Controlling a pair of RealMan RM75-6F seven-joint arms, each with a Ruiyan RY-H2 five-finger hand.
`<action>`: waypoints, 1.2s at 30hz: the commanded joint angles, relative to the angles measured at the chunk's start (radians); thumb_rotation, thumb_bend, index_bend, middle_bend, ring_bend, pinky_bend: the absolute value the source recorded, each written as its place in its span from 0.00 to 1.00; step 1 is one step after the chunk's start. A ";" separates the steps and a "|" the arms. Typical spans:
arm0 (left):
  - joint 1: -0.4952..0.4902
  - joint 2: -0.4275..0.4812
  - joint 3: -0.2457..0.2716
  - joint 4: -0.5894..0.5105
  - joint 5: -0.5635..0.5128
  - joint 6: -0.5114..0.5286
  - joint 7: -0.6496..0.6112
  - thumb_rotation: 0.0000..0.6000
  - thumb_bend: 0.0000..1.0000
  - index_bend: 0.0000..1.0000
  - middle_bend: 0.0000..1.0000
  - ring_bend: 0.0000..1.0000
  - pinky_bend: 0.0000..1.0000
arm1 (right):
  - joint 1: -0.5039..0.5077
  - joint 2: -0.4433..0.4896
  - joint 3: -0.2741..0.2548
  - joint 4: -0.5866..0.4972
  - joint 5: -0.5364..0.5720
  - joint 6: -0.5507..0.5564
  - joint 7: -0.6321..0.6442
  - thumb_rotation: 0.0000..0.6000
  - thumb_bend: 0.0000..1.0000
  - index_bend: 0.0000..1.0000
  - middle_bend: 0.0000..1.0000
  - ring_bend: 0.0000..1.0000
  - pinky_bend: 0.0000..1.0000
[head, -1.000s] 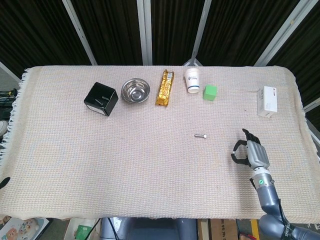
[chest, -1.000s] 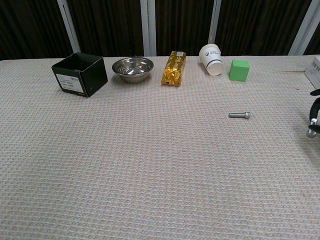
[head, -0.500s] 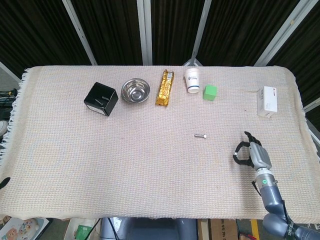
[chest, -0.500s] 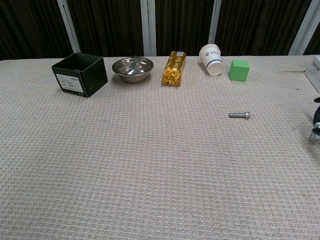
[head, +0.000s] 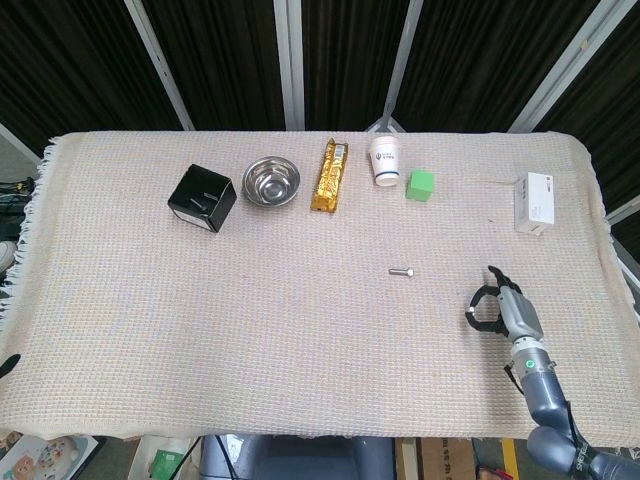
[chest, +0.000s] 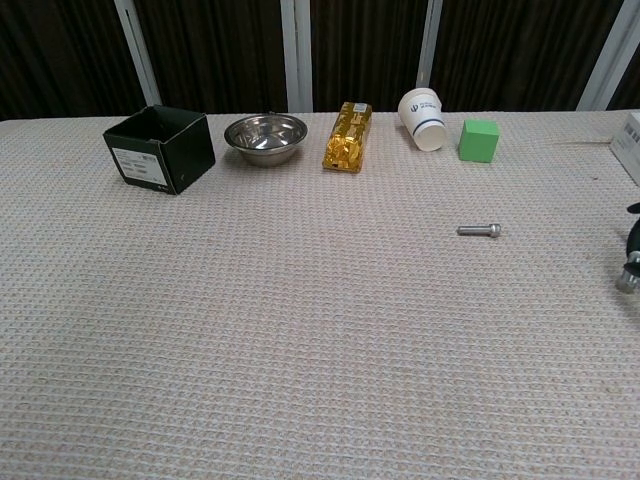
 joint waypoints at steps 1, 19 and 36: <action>0.000 0.000 0.000 0.000 0.000 -0.001 0.001 1.00 0.04 0.10 0.10 0.01 0.01 | -0.001 0.003 0.003 -0.002 -0.003 0.005 0.006 1.00 0.35 0.60 0.00 0.00 0.00; 0.000 -0.002 0.000 -0.005 -0.002 0.001 0.010 1.00 0.04 0.10 0.10 0.01 0.01 | 0.002 0.017 -0.008 -0.003 0.000 -0.009 0.011 1.00 0.35 0.54 0.00 0.00 0.00; 0.000 -0.004 0.000 -0.007 0.000 0.002 0.014 1.00 0.04 0.10 0.10 0.01 0.01 | 0.004 0.049 -0.020 -0.044 -0.017 -0.010 0.002 1.00 0.18 0.32 0.00 0.00 0.00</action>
